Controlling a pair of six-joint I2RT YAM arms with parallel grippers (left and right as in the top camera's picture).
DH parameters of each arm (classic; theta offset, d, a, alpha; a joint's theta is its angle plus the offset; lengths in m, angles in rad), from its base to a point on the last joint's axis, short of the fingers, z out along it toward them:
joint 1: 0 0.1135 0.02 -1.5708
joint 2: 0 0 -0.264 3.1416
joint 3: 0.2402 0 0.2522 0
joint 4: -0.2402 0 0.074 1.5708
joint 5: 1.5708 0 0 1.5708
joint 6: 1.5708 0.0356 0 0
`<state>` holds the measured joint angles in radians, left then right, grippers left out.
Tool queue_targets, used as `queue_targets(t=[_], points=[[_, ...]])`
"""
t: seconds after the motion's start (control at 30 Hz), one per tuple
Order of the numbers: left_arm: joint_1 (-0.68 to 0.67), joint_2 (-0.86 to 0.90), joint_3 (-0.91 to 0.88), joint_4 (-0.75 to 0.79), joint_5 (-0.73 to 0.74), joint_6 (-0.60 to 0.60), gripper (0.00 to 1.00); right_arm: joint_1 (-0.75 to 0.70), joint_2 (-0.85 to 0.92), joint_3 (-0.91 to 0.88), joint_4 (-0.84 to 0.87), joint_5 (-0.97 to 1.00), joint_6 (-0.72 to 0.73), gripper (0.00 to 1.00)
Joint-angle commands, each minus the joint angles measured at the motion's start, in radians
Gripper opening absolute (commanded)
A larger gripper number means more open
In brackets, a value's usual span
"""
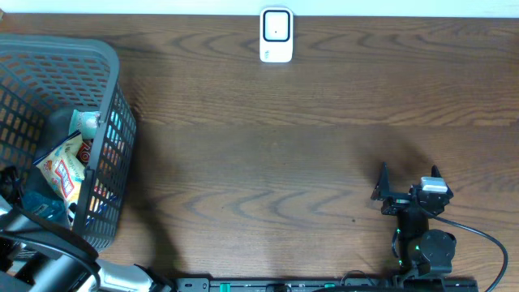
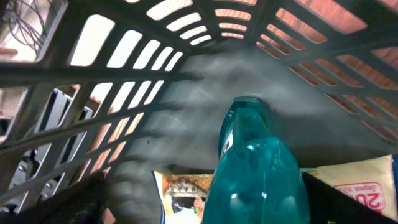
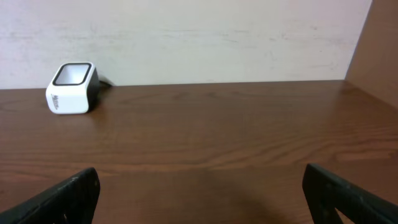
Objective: Scan the item barcode
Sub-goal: 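Grasp the blue spray bottle with the left gripper and lift it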
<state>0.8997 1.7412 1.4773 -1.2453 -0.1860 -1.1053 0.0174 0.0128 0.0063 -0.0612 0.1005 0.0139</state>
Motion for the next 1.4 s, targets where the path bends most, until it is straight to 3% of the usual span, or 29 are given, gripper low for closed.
queue_targets(t=[0.0,0.23,0.43,0.9,1.17,1.37], points=[[0.003,0.024,0.013,-0.002,-0.006,-0.019,0.86,0.008,-0.002,-0.001,-0.004,-0.006,-0.012,0.99],[0.002,0.043,0.012,-0.005,-0.006,-0.016,0.55,0.008,-0.002,-0.001,-0.004,-0.005,-0.012,0.99],[0.002,0.043,0.012,-0.035,-0.006,0.03,0.41,0.008,-0.002,-0.001,-0.004,-0.005,-0.012,0.99],[0.002,0.043,0.013,-0.101,0.037,0.036,0.3,0.008,-0.002,-0.001,-0.004,-0.005,-0.012,0.99],[0.002,0.043,0.013,-0.101,0.18,0.177,0.27,0.008,-0.002,-0.001,-0.004,-0.005,-0.012,0.99],[-0.01,0.043,0.013,-0.114,0.178,0.188,0.2,0.008,-0.002,-0.001,-0.003,-0.005,-0.012,0.99]])
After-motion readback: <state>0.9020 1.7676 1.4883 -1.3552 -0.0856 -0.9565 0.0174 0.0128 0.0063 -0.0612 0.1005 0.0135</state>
